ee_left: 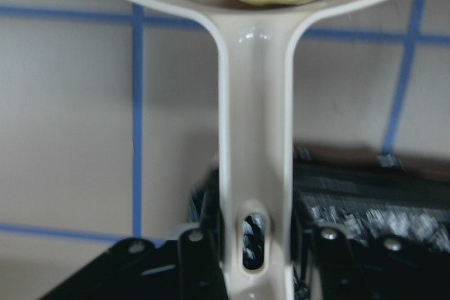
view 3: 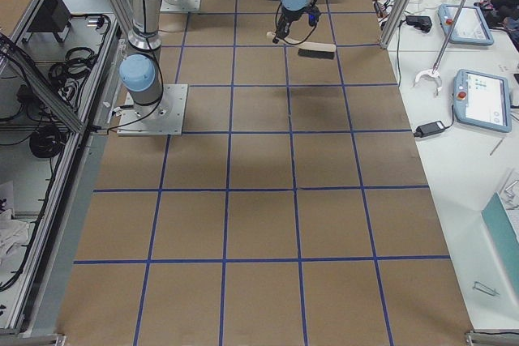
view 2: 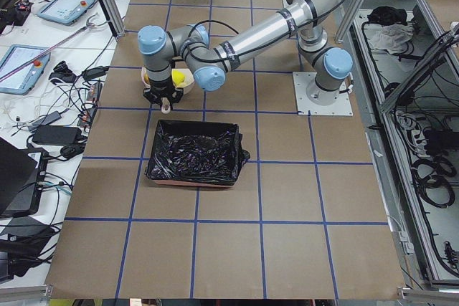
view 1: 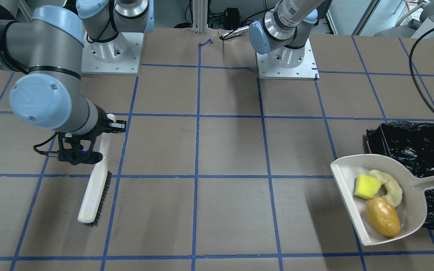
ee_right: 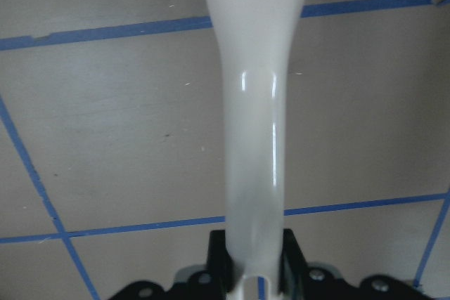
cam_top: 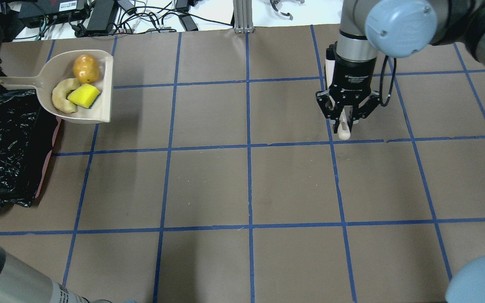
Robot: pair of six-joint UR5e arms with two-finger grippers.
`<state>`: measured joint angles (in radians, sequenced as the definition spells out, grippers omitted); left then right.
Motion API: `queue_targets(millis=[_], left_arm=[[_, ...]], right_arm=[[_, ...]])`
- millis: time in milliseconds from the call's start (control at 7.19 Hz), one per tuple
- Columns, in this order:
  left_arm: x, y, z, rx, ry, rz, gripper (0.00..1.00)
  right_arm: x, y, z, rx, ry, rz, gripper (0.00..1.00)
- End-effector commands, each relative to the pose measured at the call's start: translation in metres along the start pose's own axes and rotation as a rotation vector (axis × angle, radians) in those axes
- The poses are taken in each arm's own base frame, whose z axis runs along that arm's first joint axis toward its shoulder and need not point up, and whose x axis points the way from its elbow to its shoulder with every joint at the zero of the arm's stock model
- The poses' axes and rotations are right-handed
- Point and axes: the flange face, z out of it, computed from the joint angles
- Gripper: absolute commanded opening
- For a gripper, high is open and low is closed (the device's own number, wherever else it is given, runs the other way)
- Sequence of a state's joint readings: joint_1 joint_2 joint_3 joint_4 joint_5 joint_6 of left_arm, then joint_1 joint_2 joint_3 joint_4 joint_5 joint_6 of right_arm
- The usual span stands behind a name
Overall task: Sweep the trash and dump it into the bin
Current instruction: 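Lift the loaded dustpan toward the black bin with the left gripper while the right withdraws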
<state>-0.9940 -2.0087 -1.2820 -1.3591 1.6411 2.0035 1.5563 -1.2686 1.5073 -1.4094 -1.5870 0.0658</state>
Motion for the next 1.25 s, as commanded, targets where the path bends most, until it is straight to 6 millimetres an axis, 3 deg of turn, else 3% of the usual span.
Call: queue_targets(millis=[0, 278, 417, 556, 834, 1112], left_arm=[[0.032, 0.079, -0.022, -0.015, 0.012, 0.033, 0.21], [0.059, 0.134, -0.032, 0.013, -0.027, -0.049, 0.20], [0.073, 0.164, -0.027, 0.038, -0.042, -0.029, 0.20], [0.087, 0.191, -0.021, 0.038, -0.040, -0.046, 0.20], [0.098, 0.235, -0.005, 0.020, -0.082, -0.041, 0.20], [0.101, 0.255, 0.004, -0.020, -0.103, 0.005, 0.21]], right_arm=[[0.072, -0.012, 0.015, 0.004, 0.033, -0.037, 0.00], [0.137, -0.032, 0.034, 0.042, 0.008, -0.055, 0.00], [0.161, -0.035, 0.039, 0.050, -0.003, -0.067, 0.00], [0.177, -0.052, 0.047, 0.066, 0.026, -0.081, 0.00], [0.191, -0.082, 0.061, 0.054, 0.066, -0.091, 0.00], [0.194, -0.094, 0.073, 0.023, 0.083, -0.119, 0.00]])
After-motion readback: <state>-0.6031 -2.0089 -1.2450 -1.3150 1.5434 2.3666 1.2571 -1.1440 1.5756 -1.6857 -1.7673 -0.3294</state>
